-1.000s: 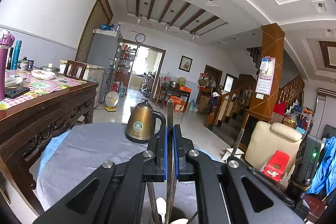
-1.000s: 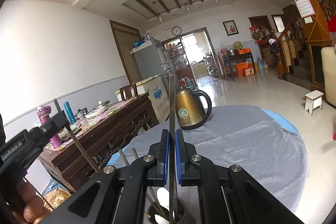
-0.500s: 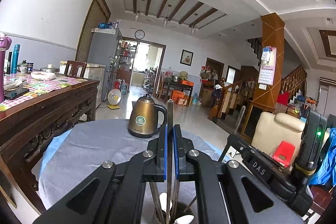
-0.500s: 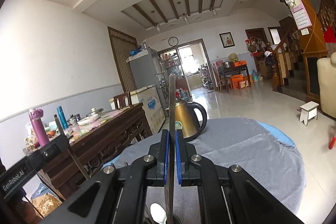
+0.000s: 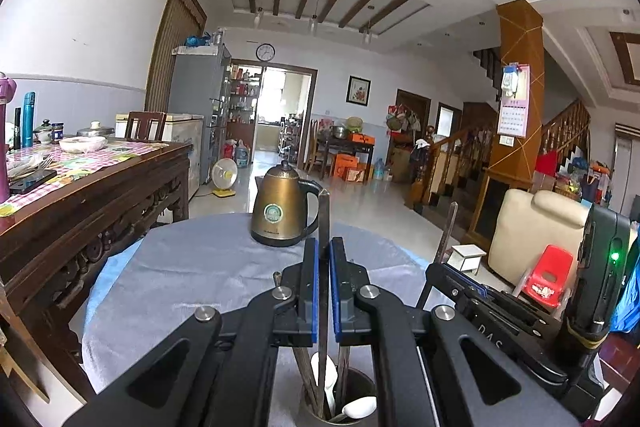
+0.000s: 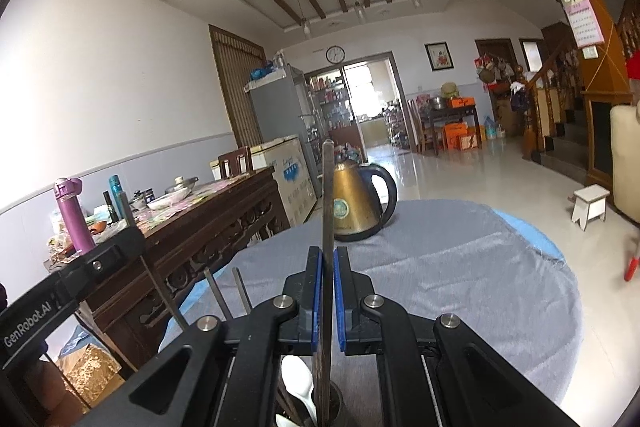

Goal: Organize utensils
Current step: 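Open both tools to release the chopsticks inside the dark cup, then lift both open tools up and back away from the dark cup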

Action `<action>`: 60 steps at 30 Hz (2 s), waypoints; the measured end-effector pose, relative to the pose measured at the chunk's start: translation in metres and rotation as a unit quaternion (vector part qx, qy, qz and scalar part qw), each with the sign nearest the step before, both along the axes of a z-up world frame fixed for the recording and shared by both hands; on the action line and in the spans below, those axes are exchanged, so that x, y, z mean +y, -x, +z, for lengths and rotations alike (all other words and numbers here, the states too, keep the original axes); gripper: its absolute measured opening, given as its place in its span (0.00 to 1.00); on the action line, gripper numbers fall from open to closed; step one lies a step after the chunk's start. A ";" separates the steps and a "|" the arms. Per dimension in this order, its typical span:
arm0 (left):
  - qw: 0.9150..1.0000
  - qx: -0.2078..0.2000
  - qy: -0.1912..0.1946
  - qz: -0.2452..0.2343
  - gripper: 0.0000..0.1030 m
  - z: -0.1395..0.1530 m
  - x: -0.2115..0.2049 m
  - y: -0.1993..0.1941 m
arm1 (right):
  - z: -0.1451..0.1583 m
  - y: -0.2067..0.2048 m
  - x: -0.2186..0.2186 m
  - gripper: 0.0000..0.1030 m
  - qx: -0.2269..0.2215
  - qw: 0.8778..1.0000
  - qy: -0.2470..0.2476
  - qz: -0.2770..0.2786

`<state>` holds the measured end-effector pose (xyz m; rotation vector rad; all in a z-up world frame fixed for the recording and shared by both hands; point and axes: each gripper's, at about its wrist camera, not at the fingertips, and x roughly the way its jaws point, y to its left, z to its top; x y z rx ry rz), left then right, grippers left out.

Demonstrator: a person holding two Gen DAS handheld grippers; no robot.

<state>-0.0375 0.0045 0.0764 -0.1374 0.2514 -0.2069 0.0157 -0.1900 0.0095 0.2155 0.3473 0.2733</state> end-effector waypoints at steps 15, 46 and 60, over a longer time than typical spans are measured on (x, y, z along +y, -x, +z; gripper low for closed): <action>1.000 0.025 -0.008 0.004 0.05 -0.006 -0.004 -0.004 | -0.005 0.009 0.004 0.07 0.011 1.000 0.000 0.017; 0.997 0.080 0.011 0.008 0.05 -0.025 0.007 -0.019 | -0.014 0.021 0.014 0.07 0.029 0.998 0.021 0.043; 0.993 0.112 0.034 -0.024 0.05 -0.033 0.007 -0.025 | -0.024 0.018 0.018 0.08 0.055 0.996 0.029 0.064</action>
